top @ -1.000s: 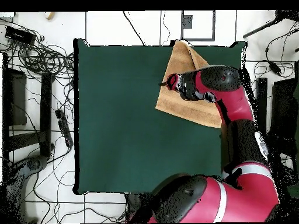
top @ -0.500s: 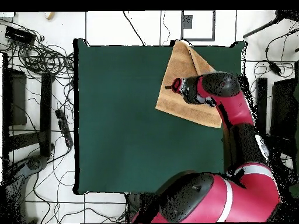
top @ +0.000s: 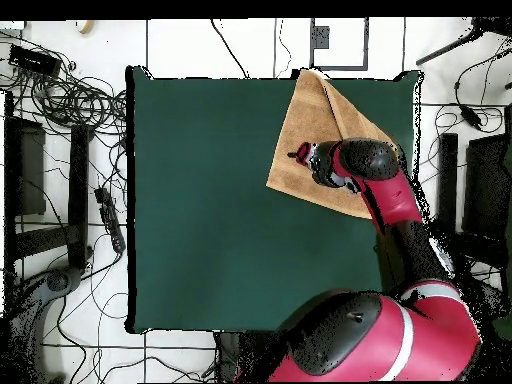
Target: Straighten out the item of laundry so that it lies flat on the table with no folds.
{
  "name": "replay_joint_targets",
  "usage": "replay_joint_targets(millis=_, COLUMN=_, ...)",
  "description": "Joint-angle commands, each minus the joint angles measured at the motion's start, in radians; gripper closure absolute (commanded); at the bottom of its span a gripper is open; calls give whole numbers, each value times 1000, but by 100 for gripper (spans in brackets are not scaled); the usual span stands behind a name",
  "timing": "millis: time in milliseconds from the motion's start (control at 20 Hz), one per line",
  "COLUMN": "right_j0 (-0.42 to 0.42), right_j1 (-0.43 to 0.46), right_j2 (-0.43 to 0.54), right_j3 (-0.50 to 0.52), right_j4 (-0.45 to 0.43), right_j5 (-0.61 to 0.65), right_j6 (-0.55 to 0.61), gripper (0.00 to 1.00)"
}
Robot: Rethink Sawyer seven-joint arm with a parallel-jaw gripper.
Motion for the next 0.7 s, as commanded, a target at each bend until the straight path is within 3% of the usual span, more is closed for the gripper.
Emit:
replay_joint_targets(millis=50, right_j0=-11, right_j1=127, right_j2=155, right_j3=129, right_j4=-19, right_j5=40, right_j6=71, gripper=0)
replay_joint_targets(millis=200, right_j0=-34, right_j1=128, right_j2=187, right_j3=148, right_j4=-3, right_j5=122, right_j6=81, gripper=0)
replay_joint_targets(millis=700, right_j0=-50, right_j1=140, right_j2=200, right_j3=160, right_j4=-40, right_j5=111, right_j6=76, gripper=0)
